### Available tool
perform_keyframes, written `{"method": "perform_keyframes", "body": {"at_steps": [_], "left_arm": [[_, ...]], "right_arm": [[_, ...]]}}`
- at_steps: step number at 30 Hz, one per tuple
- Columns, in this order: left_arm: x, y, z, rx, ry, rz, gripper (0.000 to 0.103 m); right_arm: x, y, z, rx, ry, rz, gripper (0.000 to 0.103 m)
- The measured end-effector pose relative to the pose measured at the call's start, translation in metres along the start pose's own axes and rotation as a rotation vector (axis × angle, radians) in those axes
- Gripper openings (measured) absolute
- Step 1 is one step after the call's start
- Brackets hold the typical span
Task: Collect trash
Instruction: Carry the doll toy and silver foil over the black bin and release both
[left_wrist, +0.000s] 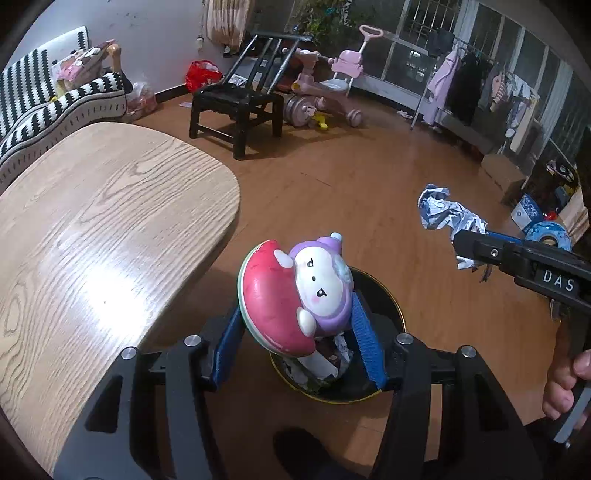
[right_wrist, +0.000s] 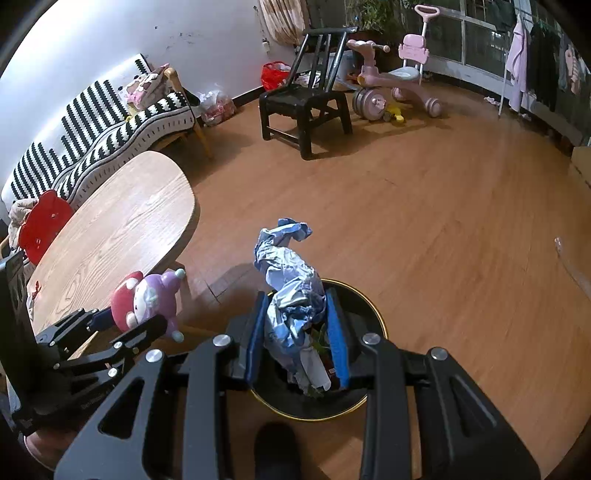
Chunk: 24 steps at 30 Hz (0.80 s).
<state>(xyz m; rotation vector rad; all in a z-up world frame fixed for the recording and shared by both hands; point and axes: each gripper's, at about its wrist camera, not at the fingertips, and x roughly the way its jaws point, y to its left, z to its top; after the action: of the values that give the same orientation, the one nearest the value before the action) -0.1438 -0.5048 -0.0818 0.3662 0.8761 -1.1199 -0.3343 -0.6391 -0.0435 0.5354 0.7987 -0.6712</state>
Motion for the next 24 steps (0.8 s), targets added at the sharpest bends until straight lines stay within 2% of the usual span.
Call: {"method": "perform_keyframes", "body": {"at_steps": [24], "left_arm": [[0.032,-0.024,-0.002,0.045,0.047,-0.006,0.056]], "right_arm": [[0.012,-0.003,-0.002,0.022,0.031,-0.002,0.032]]}}
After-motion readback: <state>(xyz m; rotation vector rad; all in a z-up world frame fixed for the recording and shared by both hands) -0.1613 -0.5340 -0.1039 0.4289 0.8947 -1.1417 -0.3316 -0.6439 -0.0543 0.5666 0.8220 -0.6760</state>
